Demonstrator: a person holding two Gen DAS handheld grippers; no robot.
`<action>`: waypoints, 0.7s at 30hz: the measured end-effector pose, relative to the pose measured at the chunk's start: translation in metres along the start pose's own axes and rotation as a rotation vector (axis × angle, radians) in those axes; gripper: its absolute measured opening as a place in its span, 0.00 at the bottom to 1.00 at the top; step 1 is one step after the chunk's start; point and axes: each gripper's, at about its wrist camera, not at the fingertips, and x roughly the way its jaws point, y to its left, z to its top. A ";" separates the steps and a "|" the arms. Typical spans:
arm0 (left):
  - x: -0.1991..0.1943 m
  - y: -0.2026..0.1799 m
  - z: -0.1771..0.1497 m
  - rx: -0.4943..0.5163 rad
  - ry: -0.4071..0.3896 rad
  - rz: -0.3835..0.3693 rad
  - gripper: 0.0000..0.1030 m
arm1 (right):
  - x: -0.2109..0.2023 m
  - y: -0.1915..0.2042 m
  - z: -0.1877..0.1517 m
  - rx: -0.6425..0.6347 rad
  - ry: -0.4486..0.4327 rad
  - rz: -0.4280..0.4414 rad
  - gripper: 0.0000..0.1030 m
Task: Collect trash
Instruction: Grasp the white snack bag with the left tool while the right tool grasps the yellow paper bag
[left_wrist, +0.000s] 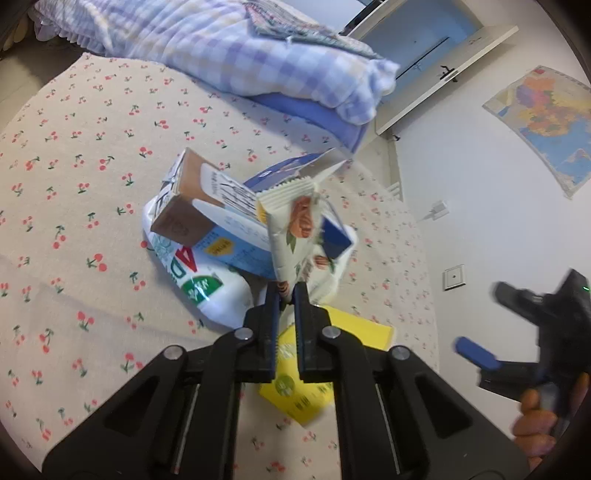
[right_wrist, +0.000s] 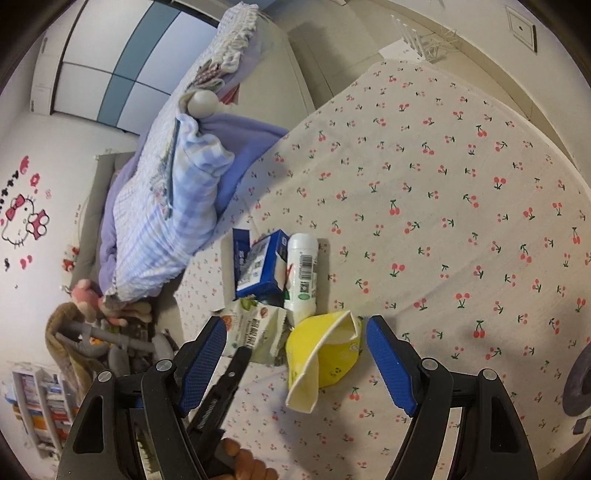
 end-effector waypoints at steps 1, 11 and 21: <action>-0.006 -0.003 0.000 0.012 -0.007 -0.007 0.07 | 0.003 -0.001 -0.001 -0.002 0.009 -0.004 0.77; -0.075 -0.011 -0.012 0.122 -0.049 -0.004 0.07 | 0.046 -0.006 -0.008 0.001 0.110 -0.065 0.77; -0.126 0.031 -0.012 0.114 -0.071 0.075 0.07 | 0.104 0.020 -0.031 -0.108 0.239 -0.159 0.34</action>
